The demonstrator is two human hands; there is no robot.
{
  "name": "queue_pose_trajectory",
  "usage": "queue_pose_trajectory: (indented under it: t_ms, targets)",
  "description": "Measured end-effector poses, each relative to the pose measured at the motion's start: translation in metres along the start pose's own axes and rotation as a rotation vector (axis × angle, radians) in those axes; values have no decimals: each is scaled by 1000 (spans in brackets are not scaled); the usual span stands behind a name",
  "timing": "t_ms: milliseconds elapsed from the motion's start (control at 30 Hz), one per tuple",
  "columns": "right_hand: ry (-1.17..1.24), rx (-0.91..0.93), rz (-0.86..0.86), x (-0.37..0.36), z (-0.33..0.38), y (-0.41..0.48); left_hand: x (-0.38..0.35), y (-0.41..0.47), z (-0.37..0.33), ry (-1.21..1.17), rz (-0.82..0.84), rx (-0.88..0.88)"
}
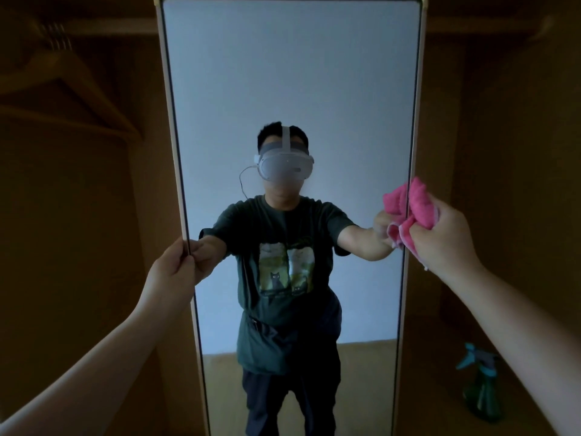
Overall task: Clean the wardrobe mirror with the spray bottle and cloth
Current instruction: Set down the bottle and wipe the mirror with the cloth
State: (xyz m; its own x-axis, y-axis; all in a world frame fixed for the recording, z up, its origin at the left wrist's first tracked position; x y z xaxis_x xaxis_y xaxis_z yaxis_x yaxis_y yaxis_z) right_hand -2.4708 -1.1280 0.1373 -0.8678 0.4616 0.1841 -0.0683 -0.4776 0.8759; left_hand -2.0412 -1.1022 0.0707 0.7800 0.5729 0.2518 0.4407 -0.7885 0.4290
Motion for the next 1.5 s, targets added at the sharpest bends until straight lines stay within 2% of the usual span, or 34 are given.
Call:
queue_pose_trajectory:
  t_ms: [800, 1500]
  targets:
    - [-82, -140, 47, -19, -34, -67, -18, -26, 51, -56, 82, 72]
    - [-88, -246, 138, -39, -74, -136, -40, -56, 99, -82, 220, 39]
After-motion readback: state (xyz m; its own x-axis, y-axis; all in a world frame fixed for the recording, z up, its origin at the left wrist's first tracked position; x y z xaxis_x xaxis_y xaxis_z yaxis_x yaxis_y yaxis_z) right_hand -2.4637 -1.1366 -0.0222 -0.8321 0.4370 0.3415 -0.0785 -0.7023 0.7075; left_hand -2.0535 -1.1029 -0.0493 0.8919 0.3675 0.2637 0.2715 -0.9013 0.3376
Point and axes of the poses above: each hand's wrist, its own y-axis towards the middle knuckle, its own x-axis out of the back of the hand, z = x × y, the point moved 10 cm from there along y, towards the middle knuckle, and after that the axes turned 10 degrees about x, right-handed, at the moved point
